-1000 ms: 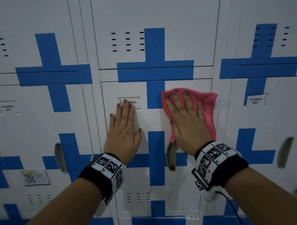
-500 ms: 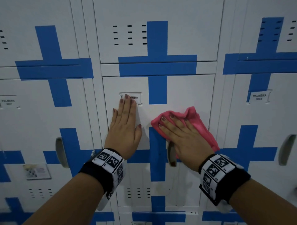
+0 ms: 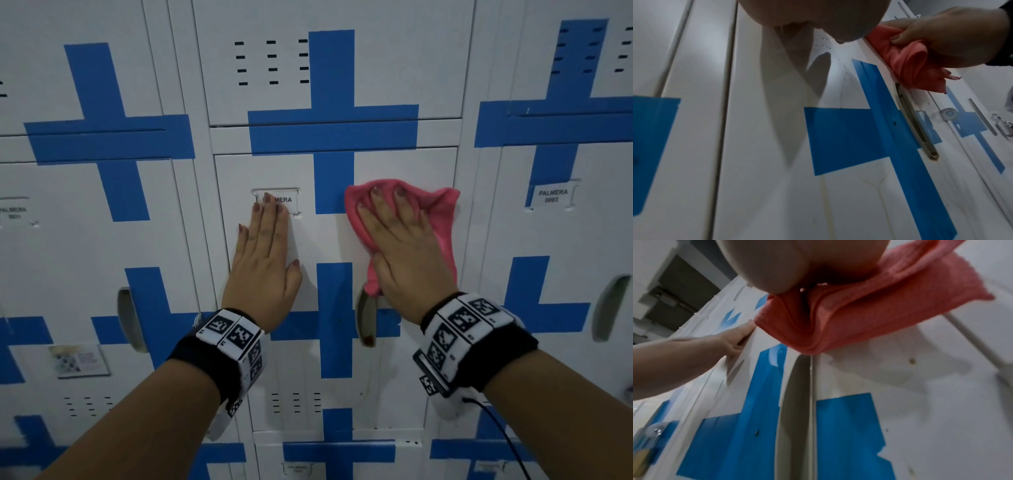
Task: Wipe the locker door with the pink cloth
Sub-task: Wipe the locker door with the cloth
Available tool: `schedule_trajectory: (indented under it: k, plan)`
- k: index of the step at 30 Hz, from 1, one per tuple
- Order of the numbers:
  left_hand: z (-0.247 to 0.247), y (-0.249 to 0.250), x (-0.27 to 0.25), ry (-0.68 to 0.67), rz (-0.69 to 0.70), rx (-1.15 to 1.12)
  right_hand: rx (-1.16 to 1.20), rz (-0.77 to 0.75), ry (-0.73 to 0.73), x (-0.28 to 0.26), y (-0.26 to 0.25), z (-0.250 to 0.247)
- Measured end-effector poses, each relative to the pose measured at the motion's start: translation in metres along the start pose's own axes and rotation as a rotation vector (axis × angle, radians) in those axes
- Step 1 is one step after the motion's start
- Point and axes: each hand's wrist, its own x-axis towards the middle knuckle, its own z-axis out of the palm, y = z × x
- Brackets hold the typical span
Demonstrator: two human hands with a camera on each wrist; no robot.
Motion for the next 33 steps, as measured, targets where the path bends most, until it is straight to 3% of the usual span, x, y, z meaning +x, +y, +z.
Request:
schedule_trajectory:
  k: [10, 18, 22, 26, 33]
  plan:
    - [0.002, 0.001, 0.001, 0.019, -0.004, 0.008, -0.118, -0.057, -0.030, 0.006, -0.025, 0.016]
    - [0.001, 0.000, 0.001, 0.021, 0.014, -0.015, -0.267, -0.381, -0.180, -0.007, -0.015, 0.027]
    - [0.000, 0.000, 0.000, 0.010, 0.010, -0.027, -0.299, -0.449, -0.239, -0.014, 0.002, 0.023]
    - [-0.002, 0.000, 0.000, 0.004, 0.005, -0.020, -0.284, -0.390, -0.233, -0.022, 0.017, 0.014]
    - [0.000, 0.000, 0.000, 0.000, -0.008, -0.010, -0.174, -0.131, -0.133, -0.029, 0.031, 0.003]
